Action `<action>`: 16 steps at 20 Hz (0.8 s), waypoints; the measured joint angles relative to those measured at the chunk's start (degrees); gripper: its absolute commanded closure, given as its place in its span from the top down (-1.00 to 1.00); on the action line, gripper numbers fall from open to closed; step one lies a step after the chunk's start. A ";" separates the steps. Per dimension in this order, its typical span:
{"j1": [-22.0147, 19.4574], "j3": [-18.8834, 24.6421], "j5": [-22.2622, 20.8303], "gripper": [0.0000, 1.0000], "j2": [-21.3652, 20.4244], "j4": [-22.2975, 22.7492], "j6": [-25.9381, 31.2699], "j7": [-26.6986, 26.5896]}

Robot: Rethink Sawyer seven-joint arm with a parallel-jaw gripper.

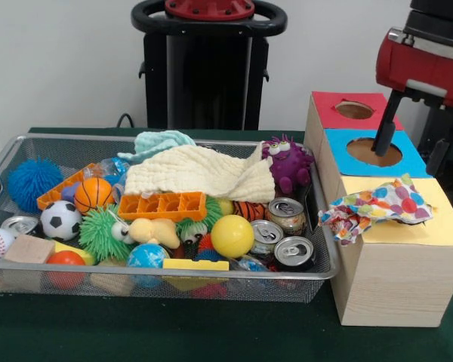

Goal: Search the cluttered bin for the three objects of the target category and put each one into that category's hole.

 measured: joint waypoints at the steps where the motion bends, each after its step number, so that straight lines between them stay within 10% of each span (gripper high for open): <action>1: 0.00 -0.01 -0.01 1.00 0.17 -0.04 0.01 0.00; 16: -0.01 -0.12 -0.02 1.00 4.29 -1.53 -2.95 0.00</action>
